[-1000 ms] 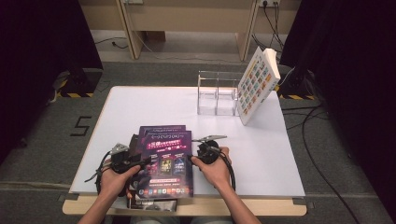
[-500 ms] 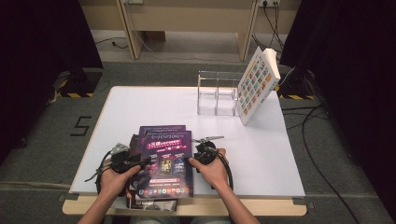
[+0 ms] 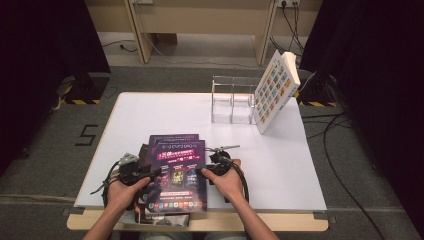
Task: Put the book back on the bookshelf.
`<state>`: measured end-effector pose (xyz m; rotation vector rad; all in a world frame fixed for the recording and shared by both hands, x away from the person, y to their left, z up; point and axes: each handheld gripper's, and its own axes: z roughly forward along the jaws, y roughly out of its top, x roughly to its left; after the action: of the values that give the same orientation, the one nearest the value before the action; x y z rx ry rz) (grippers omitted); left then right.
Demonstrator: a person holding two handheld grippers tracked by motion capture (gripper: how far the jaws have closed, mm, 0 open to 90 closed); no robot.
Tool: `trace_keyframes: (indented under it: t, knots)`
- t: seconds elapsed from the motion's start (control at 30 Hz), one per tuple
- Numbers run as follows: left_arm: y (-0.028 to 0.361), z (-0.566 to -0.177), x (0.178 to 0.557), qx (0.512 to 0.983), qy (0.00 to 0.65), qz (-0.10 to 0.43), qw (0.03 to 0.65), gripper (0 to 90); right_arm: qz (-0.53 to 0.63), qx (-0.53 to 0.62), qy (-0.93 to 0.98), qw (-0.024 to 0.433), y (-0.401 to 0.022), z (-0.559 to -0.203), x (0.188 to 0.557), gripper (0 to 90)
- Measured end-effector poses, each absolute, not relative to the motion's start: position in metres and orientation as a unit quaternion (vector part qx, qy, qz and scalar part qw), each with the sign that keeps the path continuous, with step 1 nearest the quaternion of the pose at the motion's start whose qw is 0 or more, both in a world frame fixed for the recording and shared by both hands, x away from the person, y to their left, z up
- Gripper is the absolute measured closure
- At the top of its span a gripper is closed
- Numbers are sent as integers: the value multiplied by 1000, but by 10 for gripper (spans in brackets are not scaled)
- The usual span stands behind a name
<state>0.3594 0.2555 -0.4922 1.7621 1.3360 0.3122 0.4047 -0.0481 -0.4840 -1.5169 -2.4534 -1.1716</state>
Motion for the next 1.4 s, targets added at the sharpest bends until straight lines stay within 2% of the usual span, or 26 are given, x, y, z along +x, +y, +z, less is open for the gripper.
trace_keyframes:
  t: [0.4,0.67,0.9,1.2,1.4]
  knots:
    - [255,-492,359,711,537,131,434,486,-373,-496,-783,31,-47,-484,407,455]
    - [255,-492,359,712,536,133,433,500,-379,-509,-772,36,-50,-484,407,509]
    - [255,-491,358,715,532,141,430,521,-376,-513,-770,42,-51,-484,409,519]
    - [254,-492,359,714,536,140,427,520,-370,-517,-770,56,-50,-483,411,474]
    - [255,-491,359,712,541,136,428,529,-375,-522,-764,55,-52,-484,411,541]
